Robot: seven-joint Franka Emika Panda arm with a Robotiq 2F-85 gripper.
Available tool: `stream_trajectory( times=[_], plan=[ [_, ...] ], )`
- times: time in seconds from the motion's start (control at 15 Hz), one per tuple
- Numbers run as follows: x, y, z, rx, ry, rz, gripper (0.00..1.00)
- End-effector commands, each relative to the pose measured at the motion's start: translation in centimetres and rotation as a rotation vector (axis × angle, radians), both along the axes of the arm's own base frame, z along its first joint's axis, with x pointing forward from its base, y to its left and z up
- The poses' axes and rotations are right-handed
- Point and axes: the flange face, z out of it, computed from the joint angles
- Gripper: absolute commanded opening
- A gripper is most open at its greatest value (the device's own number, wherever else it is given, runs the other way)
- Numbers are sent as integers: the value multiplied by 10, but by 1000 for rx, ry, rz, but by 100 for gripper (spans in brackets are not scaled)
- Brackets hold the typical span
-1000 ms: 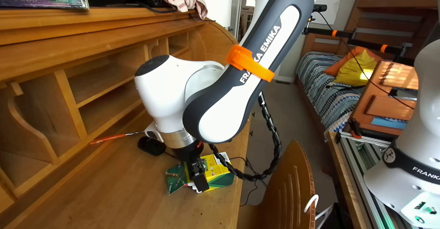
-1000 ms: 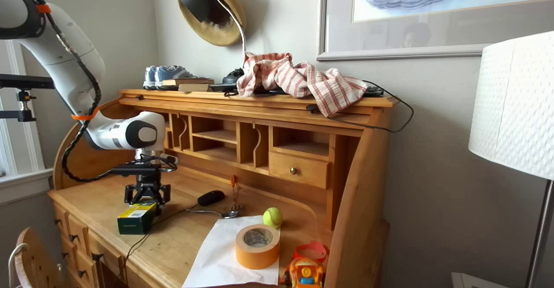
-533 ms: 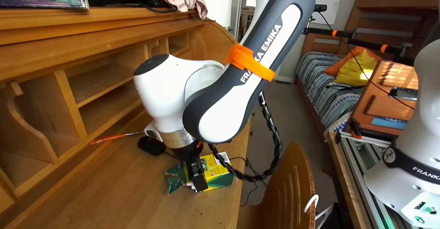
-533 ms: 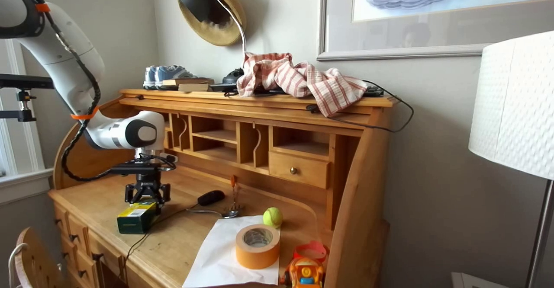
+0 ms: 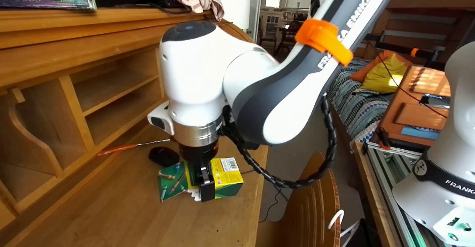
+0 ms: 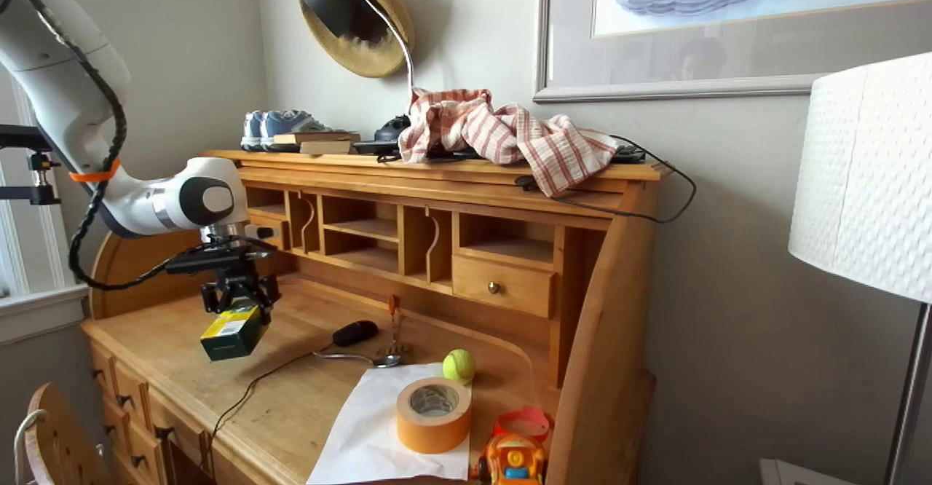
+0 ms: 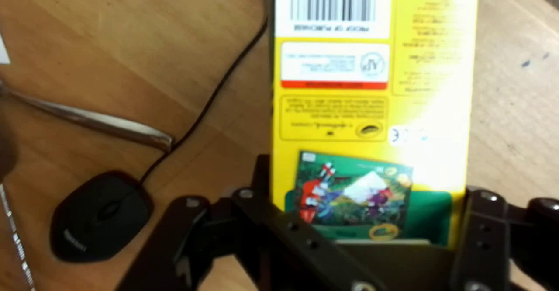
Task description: Put the box of crayons on top
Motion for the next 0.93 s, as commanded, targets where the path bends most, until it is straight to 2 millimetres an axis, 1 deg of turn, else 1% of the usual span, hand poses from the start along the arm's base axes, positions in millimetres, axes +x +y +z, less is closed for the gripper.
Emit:
stream_trajectory(
  times=[0.0, 0.33, 0.53, 0.87],
  plan=[
    [-36, -16, 40, 89, -170, -29, 55],
    [-67, -52, 77, 195, -332, -82, 55],
    [-76, -70, 99, 200, -394, -92, 55],
    [-85, -84, 146, 157, -497, -106, 55]
  ],
)
